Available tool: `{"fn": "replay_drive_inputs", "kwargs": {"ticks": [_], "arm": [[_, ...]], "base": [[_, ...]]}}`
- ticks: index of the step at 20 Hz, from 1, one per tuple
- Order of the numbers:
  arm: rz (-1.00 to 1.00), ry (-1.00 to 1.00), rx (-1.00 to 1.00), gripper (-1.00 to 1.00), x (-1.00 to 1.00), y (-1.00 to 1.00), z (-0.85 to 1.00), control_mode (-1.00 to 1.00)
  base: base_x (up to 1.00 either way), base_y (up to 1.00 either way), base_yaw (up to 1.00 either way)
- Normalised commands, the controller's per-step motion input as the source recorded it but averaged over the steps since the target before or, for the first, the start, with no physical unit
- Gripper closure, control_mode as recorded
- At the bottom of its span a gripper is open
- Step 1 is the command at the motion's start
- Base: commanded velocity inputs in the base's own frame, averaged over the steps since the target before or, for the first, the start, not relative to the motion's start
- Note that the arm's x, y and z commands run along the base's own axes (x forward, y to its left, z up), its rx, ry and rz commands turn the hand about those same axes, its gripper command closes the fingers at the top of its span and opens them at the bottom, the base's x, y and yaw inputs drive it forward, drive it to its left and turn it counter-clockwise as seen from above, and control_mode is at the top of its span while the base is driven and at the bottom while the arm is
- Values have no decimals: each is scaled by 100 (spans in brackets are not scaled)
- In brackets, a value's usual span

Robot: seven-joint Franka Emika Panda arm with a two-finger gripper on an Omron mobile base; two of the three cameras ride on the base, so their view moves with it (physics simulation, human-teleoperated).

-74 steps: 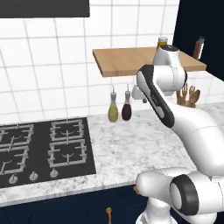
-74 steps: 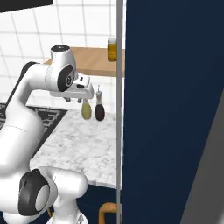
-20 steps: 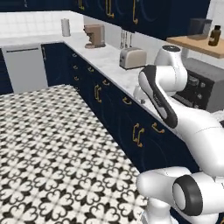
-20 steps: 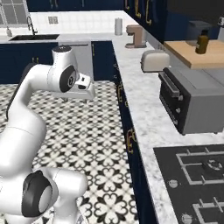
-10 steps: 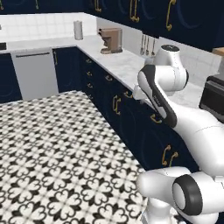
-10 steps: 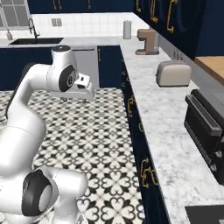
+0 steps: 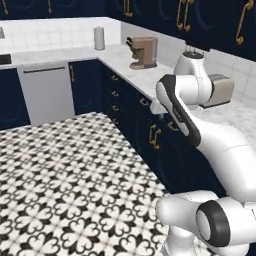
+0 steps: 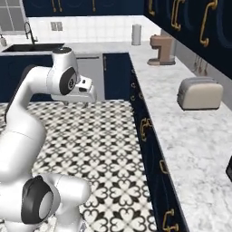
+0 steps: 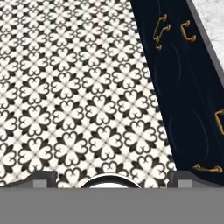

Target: Navigate to the coffee machine.

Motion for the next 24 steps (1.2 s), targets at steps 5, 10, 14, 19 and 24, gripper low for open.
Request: {"fn": "replay_drive_inputs", "kwargs": {"ticks": [5, 10, 14, 19, 24], "arm": [[0, 0, 0, -100, 0, 0, 0, 100], [0, 0, 0, -100, 0, 0, 0, 100], [0, 0, 0, -100, 0, 0, 0, 100], [0, 0, 0, -100, 0, 0, 0, 100], [0, 0, 0, -100, 0, 0, 0, 100]], "base": [[100, 41, -4], [100, 37, -9], [100, 53, -26], [100, 94, -34], [100, 100, -35]]}}
